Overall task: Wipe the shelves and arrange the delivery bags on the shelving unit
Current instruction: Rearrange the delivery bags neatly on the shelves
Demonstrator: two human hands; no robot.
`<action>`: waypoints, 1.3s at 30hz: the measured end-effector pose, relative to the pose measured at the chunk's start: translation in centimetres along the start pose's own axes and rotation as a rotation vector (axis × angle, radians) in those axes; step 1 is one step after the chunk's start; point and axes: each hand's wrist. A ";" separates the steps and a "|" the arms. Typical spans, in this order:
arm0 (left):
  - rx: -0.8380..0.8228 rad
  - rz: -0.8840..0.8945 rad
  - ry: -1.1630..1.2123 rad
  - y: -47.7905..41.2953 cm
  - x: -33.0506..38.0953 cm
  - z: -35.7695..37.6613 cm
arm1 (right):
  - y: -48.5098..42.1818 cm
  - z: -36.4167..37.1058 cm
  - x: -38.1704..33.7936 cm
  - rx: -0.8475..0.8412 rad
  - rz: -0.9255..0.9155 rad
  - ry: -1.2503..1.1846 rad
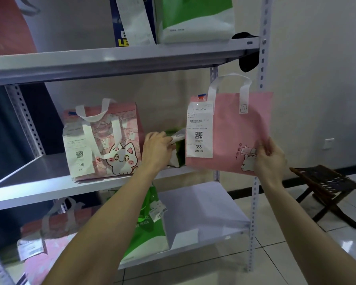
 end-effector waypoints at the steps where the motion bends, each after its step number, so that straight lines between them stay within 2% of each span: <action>1: 0.015 0.011 -0.007 0.2 0.0 -0.4 | 0.1 0.5 -0.1 -0.017 0.005 -0.010; 8: 0.095 -0.062 -0.071 2.9 -3.1 -3.7 | 1.6 5.9 -1.9 -0.168 0.025 -0.079; 20: 0.068 -0.300 -0.332 6.4 -13.3 -8.2 | 6.4 17.2 -4.7 -0.528 -0.036 -0.001; 25: 0.232 -0.280 -0.205 7.3 -10.1 -7.7 | 6.3 17.5 -4.4 -0.535 -0.022 -0.039; 29: 0.139 -0.256 -0.206 6.6 -6.8 -5.6 | 4.7 16.2 -3.2 -0.469 -0.018 -0.041; 33: 0.006 -0.137 -0.233 5.1 -3.8 -3.5 | 0.4 14.0 -1.6 -0.389 0.017 0.050; 39: -0.101 -0.077 -0.184 2.7 -0.1 -0.3 | -5.6 12.6 1.4 -0.408 0.087 0.186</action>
Point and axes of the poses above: each hand's wrist, its own y-axis away from the middle knuckle, its own z-axis out of the palm, x = y × z, and after that the axes turned 3 degrees about x, right-handed
